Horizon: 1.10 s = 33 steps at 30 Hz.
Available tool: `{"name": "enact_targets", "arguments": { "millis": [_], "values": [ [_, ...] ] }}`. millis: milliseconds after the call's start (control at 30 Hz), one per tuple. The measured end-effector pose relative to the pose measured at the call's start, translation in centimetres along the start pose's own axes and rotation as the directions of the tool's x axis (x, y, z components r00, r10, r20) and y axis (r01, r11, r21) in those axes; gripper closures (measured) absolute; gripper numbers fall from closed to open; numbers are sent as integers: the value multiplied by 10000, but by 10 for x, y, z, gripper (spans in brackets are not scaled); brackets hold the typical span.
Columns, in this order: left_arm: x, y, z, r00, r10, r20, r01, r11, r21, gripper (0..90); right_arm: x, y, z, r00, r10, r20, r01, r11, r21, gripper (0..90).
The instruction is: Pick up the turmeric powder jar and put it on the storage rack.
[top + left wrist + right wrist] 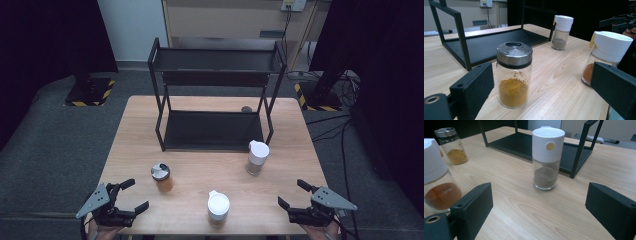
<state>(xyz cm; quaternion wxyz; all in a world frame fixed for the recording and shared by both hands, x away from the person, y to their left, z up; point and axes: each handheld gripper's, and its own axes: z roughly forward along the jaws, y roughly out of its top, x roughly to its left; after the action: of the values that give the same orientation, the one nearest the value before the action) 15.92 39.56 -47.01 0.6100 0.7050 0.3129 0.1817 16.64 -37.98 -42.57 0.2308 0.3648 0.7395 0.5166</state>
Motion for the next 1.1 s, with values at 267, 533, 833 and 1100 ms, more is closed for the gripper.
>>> {"name": "enact_targets", "arguments": {
  "millis": [267, 533, 833, 1100],
  "values": [
    [-2, 10, -4, 9999, 65, -140, -66, 9999, -106, 53, -2, -1, 0, 9999, 93, -81, -94, 9999, -36, 76],
    [1, 26, -11, 9999, 55, -106, -57, 9998, -174, 61, -3, -1, 0, 9998, 191, -97, -191, 9998, -43, 75],
    [3, 58, -15, 9987, 487, -163, -486, 9988, 28, 61, -3, -1, 0, 9998, 180, -111, -180, 9998, -30, 75],
    [9, 74, -9, 9989, 452, -129, -446, 9980, 451, 55, -3, -1, 0, 9998, 176, -118, -176, 9998, -18, 75]
  ]
}}
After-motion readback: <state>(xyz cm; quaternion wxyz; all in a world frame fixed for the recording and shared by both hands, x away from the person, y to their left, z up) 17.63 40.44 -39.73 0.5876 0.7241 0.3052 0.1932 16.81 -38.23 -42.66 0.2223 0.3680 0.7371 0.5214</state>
